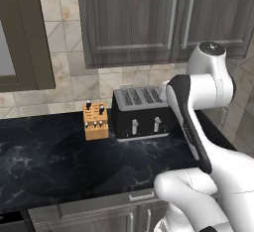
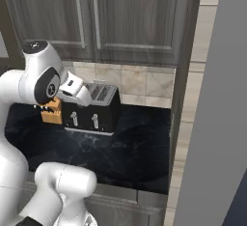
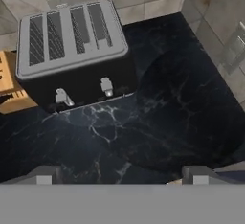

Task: Open the cabinet. Pick the spray and place it next to the sink. Then close the cabinet.

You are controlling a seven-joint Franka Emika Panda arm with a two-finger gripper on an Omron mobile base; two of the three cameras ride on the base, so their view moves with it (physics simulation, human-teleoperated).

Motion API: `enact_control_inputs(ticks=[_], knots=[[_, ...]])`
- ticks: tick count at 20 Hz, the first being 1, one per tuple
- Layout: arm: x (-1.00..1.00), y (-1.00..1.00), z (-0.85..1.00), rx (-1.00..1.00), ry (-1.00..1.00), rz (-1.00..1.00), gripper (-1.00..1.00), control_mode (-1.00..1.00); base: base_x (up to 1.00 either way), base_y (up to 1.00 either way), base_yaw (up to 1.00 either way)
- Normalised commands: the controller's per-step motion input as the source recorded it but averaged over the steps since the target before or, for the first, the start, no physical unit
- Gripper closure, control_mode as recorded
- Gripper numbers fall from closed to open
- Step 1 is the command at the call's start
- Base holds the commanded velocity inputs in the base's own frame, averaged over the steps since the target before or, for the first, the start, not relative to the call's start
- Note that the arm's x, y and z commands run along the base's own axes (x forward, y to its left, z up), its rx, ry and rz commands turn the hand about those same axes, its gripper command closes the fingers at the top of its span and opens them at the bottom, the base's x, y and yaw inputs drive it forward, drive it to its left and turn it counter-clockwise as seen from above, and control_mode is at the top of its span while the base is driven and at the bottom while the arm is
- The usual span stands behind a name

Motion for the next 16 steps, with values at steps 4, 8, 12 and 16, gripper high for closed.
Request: enact_control_inputs(ticks=[4,8,12,16], knots=[[0.00,-0.16,0.65,0.00,-0.06,-0.08,-1.00,-1.00,0.00,0.00,0.00],[0.00,-0.24,0.73,0.00,-0.09,0.00,-1.00,-1.00,0.00,0.00,0.00],[0.00,-0.33,0.47,0.00,-0.06,0.09,-1.00,-1.00,0.00,0.00,0.00],[0.00,-0.12,0.32,0.00,-0.10,0.19,-1.00,-1.00,0.00,0.00,0.00]])
